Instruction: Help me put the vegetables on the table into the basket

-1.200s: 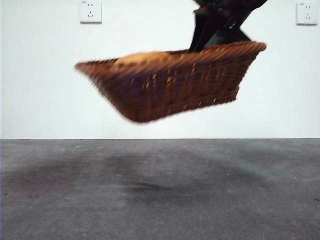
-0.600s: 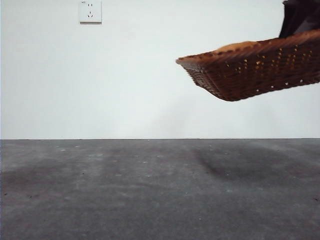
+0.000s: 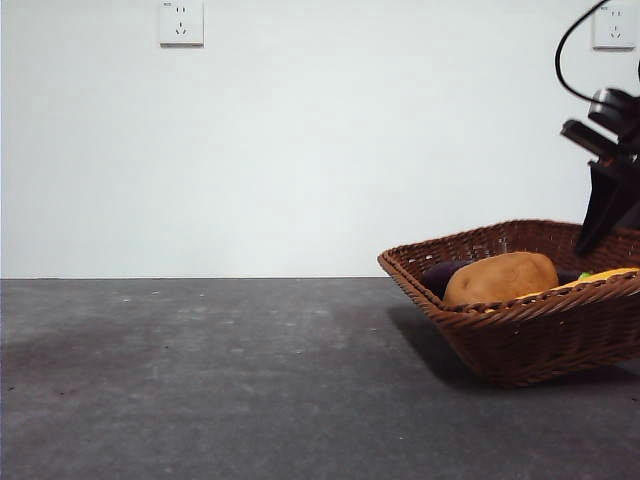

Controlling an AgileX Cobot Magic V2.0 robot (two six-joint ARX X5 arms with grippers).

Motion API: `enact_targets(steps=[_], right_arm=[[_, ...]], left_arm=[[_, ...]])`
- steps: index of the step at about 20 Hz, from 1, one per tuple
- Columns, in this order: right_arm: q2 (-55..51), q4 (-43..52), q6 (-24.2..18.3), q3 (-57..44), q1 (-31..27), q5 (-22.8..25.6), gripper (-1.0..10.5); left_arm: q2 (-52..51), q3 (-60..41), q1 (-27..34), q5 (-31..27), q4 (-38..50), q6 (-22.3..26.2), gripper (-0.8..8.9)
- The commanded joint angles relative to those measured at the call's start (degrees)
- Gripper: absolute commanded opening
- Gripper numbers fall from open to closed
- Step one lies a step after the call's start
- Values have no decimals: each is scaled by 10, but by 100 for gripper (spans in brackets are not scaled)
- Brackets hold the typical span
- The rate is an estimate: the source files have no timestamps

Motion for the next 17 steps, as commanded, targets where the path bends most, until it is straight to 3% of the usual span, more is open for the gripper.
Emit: enact_targets(steps=[1, 12, 17], right_arm=[[16, 25, -3, 0, -1, -9, -12], [72, 32, -34, 0, -64, 10, -12], [73, 43, -35, 0, -52, 2, -12]], left_arm=[[2, 0, 2, -3, 1, 16, -8], [31, 0, 2, -10, -1, 18, -8], [49, 0, 2, -10, 8, 20, -8]])
